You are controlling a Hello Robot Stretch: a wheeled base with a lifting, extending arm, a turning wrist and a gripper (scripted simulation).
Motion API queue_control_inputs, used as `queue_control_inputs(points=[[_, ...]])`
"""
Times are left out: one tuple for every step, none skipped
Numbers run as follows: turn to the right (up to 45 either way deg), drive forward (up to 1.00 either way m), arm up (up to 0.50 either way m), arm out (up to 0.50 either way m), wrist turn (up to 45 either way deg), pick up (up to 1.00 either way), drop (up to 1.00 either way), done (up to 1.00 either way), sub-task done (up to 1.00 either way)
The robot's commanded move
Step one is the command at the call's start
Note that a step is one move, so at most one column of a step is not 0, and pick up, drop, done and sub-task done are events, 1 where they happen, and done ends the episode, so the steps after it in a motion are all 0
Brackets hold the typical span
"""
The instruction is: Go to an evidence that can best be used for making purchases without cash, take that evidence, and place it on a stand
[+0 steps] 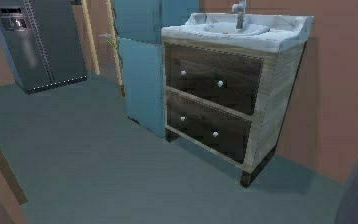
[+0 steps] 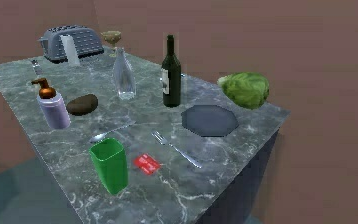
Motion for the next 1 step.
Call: queue_control_inputs(points=[[0.0, 0.0, 0.38, 0.0, 0.0, 0.0, 0.0, 0.0, 0.0]])
